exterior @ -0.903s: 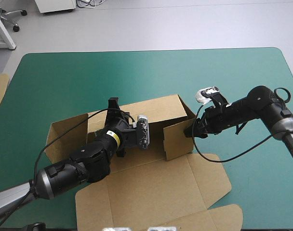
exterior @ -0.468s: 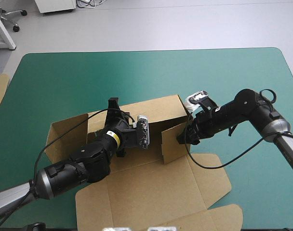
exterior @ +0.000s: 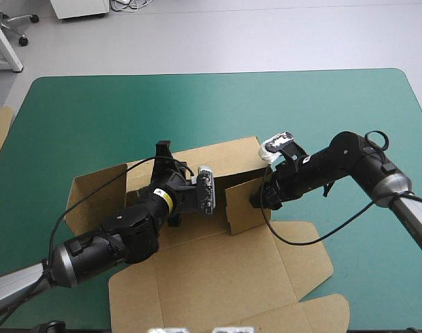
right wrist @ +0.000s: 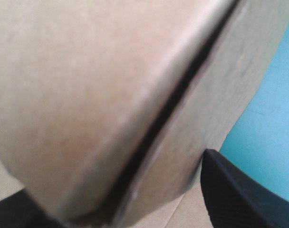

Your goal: Fold the box

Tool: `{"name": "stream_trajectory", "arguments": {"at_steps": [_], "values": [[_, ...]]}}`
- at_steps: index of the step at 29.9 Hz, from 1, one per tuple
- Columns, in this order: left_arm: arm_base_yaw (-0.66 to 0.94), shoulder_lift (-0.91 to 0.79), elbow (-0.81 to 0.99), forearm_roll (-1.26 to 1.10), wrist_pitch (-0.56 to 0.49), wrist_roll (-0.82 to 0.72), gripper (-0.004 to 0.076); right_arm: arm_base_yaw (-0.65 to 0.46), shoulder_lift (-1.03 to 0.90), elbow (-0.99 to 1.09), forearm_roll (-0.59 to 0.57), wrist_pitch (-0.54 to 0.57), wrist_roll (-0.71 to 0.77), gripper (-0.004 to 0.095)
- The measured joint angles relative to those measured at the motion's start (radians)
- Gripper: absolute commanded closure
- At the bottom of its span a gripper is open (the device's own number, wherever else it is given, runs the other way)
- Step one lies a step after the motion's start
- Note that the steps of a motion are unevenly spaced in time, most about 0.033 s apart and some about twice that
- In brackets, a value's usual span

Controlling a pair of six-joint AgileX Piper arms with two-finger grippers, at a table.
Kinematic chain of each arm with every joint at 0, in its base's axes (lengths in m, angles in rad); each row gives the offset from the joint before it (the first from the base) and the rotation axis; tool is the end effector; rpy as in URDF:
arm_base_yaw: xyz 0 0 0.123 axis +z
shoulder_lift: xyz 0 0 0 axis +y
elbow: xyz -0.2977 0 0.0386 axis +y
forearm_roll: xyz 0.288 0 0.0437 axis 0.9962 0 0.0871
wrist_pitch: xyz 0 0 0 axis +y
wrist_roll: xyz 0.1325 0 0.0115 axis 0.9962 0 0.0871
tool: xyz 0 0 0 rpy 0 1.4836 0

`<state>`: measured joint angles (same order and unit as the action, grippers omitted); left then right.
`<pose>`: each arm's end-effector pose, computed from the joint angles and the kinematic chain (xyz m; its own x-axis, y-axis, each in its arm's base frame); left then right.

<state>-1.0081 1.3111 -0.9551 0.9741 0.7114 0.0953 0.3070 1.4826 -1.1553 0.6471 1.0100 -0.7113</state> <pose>0.2369 -0.2409 0.2874 0.1896 0.9687 -0.1600 0.5770 0.0219 0.8164 0.3095 0.1694 0.2676 -0.6720 -0.5046 -0.5420 -0.7170 0.6263 0.3060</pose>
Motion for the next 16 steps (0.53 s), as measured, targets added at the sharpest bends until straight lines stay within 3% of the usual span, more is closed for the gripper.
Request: {"name": "stream_trajectory", "arguments": {"at_steps": [10,16], "values": [[0.0,0.001,0.001,0.002,-0.002,-0.021,0.0738,0.0,-0.001,0.067,0.088,-0.096,-0.035,0.0352],[0.002,0.005,0.001,0.016,0.001,-0.039,0.0738,0.041,-0.019,0.082,0.074,-0.172,-0.051,0.0354]]}}
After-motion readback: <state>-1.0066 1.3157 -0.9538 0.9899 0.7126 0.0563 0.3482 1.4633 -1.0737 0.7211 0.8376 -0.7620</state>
